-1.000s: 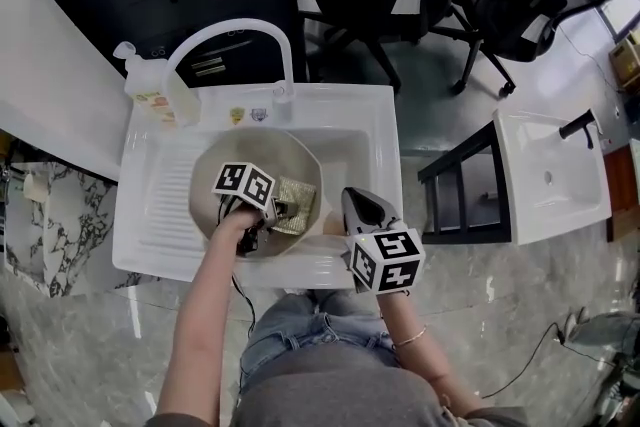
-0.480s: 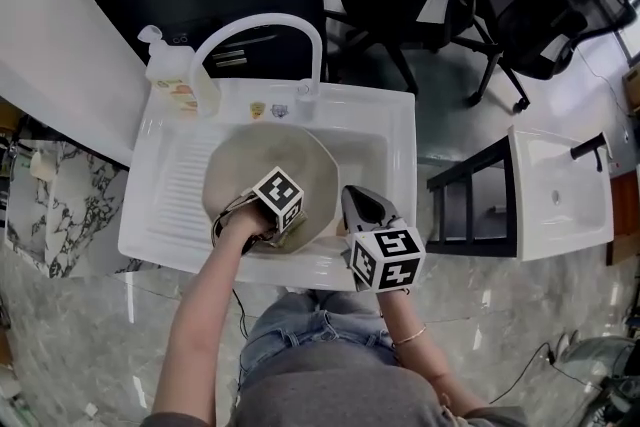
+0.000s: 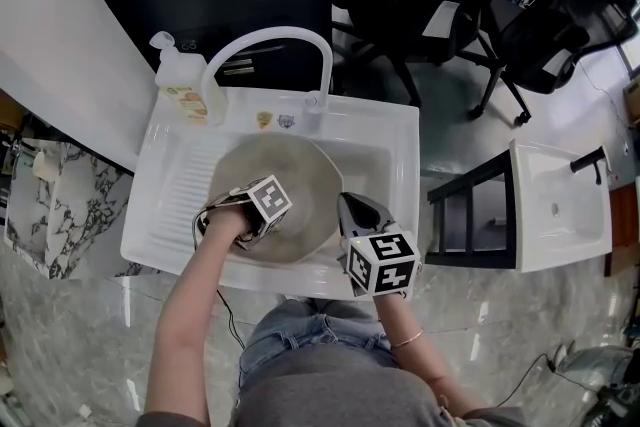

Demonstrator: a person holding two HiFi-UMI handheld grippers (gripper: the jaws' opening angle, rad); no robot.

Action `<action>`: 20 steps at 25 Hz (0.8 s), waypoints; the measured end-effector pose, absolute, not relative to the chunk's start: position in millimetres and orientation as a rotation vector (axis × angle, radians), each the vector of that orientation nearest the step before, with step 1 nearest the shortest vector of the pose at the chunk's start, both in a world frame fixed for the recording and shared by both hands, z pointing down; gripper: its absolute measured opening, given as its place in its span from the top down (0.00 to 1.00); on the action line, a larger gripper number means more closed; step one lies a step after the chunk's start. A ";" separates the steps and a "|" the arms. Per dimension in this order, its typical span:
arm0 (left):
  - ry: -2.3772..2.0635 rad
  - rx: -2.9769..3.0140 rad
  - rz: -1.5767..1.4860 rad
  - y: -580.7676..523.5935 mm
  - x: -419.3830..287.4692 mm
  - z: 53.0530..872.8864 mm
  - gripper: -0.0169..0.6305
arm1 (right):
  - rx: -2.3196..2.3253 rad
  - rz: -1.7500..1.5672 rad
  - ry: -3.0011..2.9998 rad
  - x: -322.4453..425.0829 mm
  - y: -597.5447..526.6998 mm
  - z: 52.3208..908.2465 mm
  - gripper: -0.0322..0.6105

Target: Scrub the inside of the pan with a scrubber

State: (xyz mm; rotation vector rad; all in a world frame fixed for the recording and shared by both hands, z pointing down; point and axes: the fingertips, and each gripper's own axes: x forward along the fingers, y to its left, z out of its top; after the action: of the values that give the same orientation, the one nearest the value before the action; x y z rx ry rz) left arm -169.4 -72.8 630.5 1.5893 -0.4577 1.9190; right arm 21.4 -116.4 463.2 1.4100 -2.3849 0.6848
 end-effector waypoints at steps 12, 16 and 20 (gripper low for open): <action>-0.776 1.689 2.507 -165.2 -214.2 614.1 0.88 | 1.443 0.686 -2.354 23.1 -124.8 464.2 0.93; -0.963 1.822 2.636 -198.8 -205.1 601.2 0.87 | 1.444 0.687 -2.344 24.2 -124.7 466.5 0.93; -1.246 1.962 2.558 -221.2 -197.4 575.9 0.87 | 1.448 0.680 -2.338 26.2 -122.1 466.7 0.93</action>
State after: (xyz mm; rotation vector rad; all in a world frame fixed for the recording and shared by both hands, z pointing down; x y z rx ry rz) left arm -197.4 -221.2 575.9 1.9620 -1.2457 2.5582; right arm 26.2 -122.1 466.7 1.4478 -2.3376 0.6803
